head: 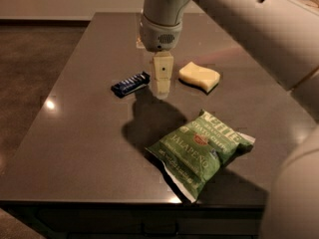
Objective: Pick rxbar blueberry
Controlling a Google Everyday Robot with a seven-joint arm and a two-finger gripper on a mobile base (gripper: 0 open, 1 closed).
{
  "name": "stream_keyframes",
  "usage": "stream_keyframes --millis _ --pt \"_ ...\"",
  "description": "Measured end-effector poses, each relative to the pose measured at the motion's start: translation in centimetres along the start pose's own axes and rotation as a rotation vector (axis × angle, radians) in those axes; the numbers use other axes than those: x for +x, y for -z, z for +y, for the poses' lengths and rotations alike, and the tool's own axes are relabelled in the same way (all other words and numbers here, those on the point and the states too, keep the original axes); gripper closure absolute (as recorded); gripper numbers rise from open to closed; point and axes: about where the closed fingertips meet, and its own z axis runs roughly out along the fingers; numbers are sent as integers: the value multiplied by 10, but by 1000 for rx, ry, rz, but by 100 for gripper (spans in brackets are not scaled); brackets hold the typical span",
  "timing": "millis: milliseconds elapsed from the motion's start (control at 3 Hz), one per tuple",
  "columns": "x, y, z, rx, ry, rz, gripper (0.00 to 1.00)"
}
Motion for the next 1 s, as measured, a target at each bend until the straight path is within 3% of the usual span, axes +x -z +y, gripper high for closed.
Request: stream_keyframes --millis 333,1000 --pt "-10 -20 -18 -38 27 3 0" --pt "-36 -58 -31 -89 77 38 0"
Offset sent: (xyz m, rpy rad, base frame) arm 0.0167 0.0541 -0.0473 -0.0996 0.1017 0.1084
